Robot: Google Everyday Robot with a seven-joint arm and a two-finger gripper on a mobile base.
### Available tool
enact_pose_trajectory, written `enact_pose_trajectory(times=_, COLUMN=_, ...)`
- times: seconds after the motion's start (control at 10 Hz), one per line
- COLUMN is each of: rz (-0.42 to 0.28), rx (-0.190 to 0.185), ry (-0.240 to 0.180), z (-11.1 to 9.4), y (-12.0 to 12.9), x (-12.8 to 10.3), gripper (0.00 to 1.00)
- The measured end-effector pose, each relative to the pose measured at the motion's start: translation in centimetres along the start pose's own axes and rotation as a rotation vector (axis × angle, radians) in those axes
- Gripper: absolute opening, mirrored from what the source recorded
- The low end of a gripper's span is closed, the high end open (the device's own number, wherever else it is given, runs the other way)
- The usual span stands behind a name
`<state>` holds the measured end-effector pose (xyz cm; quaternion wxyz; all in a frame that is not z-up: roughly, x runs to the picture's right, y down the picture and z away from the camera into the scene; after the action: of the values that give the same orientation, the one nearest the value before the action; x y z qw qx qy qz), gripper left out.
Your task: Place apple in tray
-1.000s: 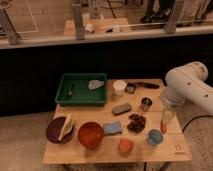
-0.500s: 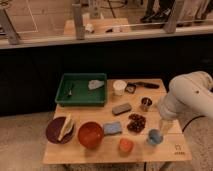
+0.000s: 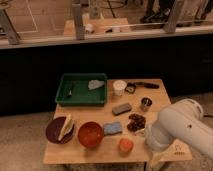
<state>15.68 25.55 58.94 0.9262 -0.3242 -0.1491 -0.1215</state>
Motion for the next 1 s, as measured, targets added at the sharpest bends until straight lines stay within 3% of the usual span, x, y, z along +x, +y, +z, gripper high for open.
enact_pose_trajectory(times=0.4, rz=-0.013, rx=-0.003, ry=-0.002, z=0.3, y=0.3, x=-0.6, gripper=0.8)
enact_pose_trajectory(times=1.0, rz=-0.096, rx=-0.005, ry=-0.009, z=4.5, y=-5.3, x=-2.1, gripper=0.8)
